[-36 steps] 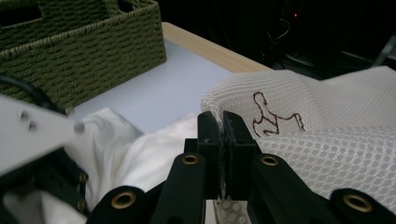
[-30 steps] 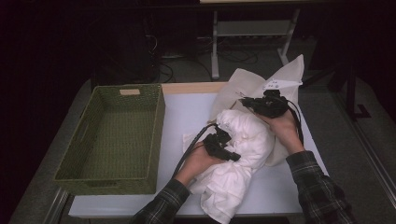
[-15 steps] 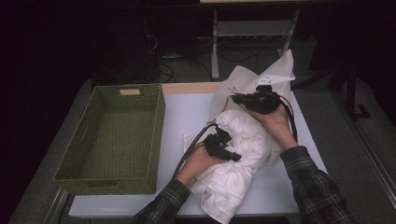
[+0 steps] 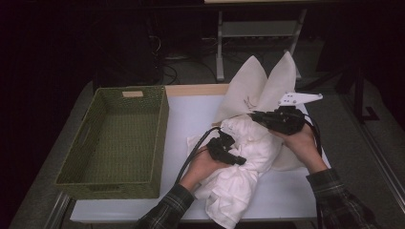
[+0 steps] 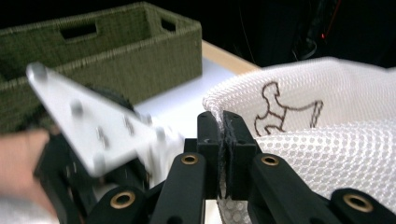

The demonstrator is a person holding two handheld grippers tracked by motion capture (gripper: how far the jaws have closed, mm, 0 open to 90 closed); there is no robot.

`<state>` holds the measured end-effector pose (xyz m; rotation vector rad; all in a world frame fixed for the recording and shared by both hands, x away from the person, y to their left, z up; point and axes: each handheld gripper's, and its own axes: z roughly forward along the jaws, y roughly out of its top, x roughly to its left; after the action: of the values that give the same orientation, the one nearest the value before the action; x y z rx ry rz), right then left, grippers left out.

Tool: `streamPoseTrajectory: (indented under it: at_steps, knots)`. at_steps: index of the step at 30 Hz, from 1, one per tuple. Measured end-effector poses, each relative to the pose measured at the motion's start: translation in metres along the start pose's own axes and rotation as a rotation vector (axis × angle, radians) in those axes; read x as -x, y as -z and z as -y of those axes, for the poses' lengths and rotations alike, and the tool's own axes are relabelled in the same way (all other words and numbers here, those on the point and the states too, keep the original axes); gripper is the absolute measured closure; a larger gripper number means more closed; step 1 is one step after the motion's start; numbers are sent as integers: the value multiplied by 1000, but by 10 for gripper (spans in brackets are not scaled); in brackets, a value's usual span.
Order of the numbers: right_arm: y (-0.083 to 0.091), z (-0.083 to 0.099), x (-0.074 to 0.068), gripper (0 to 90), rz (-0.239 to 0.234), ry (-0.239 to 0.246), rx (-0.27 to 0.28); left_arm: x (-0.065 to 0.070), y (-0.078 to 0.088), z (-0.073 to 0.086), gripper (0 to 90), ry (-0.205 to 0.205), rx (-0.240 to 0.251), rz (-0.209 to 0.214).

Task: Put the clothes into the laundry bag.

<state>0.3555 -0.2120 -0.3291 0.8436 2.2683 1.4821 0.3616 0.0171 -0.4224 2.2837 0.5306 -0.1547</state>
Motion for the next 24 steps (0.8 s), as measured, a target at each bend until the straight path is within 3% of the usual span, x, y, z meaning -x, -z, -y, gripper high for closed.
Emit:
streamPoseTrajectory:
  at_steps: [3,7,9,12,14,18,24]
  knots:
    - [7,11,5,863,15,-16,-21,-2,21,-5,517,18,50,-4]
    - [9,15,9,863,27,-25,-27,-5,52,-12,443,28,129,-45]
    - [9,15,10,863,33,-19,-28,-9,67,-16,446,30,171,-101]
    - [10,15,10,863,40,-20,-25,-21,76,-20,468,53,158,-220]
    - [11,15,11,863,43,-20,-21,-33,72,-20,468,94,147,-234]
    - [11,15,10,863,43,-19,-22,-48,41,-17,458,122,56,-211]
    - [12,15,11,863,42,-19,-22,-54,6,-25,823,71,32,-228]
